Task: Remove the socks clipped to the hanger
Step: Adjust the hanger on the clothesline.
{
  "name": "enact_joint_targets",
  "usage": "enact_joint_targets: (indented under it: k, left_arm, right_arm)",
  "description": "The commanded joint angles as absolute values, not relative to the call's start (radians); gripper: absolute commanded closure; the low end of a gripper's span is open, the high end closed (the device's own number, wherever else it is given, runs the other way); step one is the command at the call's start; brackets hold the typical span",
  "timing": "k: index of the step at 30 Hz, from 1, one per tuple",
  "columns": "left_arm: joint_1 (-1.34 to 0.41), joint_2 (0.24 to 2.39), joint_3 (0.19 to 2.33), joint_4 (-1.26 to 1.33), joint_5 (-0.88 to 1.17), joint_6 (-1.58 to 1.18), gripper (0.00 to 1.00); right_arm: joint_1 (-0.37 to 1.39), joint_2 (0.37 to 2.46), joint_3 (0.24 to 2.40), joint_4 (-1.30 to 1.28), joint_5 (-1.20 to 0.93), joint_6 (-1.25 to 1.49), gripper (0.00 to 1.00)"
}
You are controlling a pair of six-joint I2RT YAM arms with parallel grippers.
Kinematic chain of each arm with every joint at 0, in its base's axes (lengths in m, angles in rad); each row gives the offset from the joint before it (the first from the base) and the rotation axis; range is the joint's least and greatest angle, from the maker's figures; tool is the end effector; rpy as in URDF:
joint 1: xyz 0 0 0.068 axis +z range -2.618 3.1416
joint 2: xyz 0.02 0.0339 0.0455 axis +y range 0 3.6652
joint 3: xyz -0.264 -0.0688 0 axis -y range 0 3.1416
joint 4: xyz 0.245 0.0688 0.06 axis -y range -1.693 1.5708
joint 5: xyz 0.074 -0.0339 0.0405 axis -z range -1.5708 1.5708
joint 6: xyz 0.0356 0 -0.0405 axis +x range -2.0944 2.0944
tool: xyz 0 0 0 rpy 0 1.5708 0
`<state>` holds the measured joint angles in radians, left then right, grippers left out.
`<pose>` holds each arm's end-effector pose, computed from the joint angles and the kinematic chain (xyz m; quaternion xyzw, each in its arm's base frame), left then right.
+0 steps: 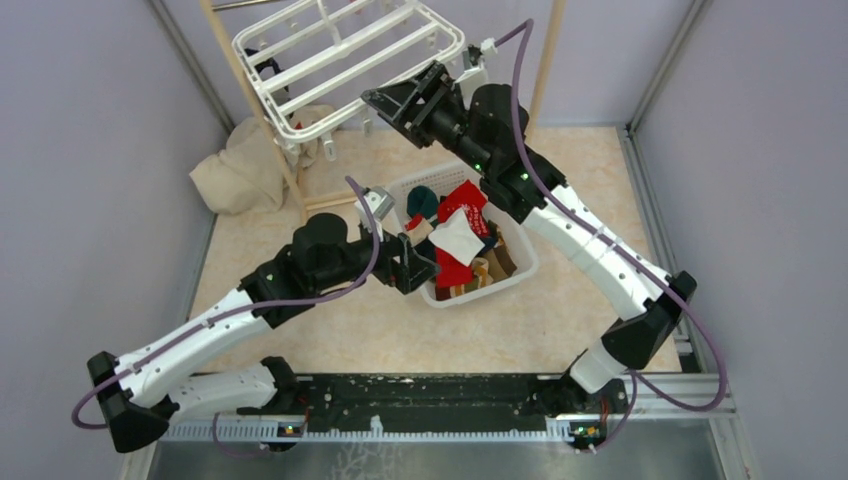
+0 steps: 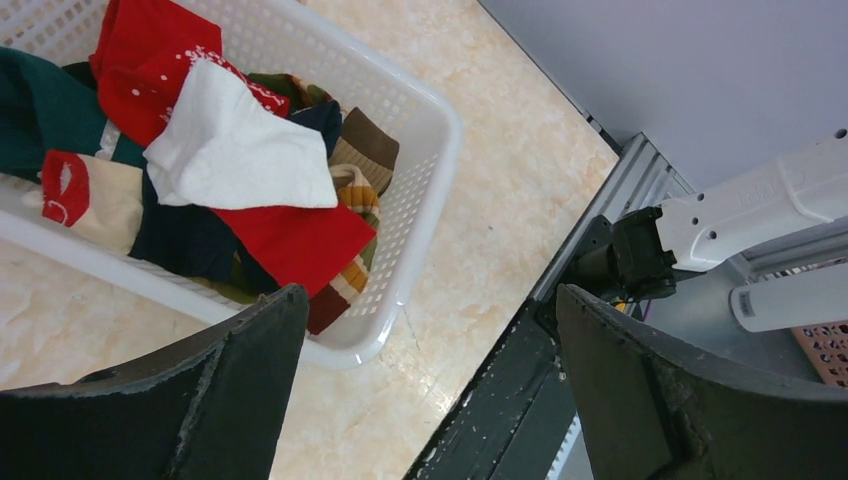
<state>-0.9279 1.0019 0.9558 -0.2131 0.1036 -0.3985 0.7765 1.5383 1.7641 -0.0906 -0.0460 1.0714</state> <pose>0.1356 -0.1871 0.3565 0.2375 0.7557 -0.4072 0.4546 0.2452 0.2432 0.5055 0.0795 0.6530 0.6100 0.4418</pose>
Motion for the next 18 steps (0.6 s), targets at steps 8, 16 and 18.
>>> enact_joint_targets:
  k: [8,16,18]
  left_arm:
    - [-0.93,0.93,0.952,-0.279,0.045,-0.349,0.01]
    - [-0.928,0.927,0.952,-0.289,0.028,-0.333,0.01]
    - [-0.928,0.929,0.951,-0.288,0.028,-0.331,0.01]
  right_arm:
    - [0.774,1.634,1.922,-0.024,0.069,1.105,0.41]
    - [0.775,1.66,1.945,-0.032,0.114,1.093,0.65]
    - [0.774,1.659,1.944,-0.038,0.124,1.085,0.75]
